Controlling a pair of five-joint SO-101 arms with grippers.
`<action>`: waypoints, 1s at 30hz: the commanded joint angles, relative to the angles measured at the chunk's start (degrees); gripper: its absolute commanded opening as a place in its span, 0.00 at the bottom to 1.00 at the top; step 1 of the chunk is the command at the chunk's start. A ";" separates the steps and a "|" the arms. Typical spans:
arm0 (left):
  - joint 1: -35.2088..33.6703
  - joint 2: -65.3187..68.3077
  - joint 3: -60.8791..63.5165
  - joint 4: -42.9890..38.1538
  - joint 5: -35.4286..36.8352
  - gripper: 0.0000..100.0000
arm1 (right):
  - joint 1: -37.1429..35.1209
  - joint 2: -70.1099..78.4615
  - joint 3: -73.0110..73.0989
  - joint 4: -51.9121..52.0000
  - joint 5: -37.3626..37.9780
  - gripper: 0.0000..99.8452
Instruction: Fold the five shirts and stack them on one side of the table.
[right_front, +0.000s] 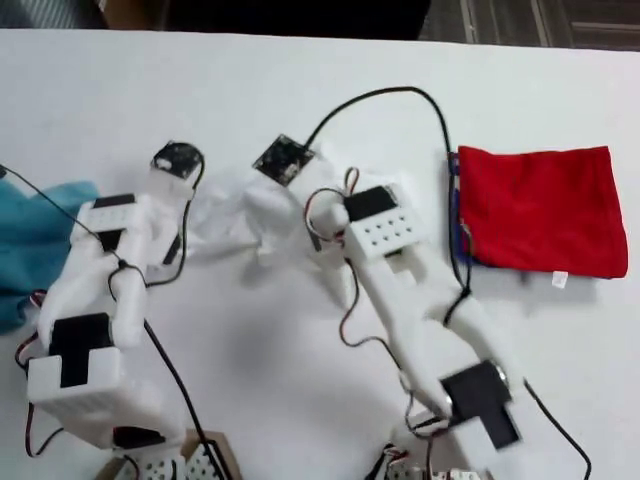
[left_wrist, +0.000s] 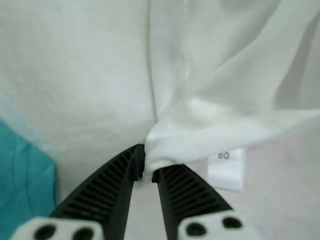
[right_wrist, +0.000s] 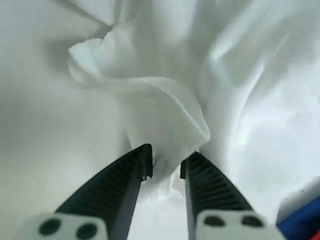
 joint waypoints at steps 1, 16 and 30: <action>1.14 -2.20 0.04 -0.97 0.26 0.03 | -0.40 3.38 -5.27 -1.36 0.00 0.09; 1.14 -2.20 0.04 -0.97 0.26 0.03 | -0.57 11.38 -16.00 4.18 0.00 0.08; 1.14 -2.20 0.04 -0.97 0.18 0.03 | -2.15 12.18 -24.09 8.84 0.18 0.02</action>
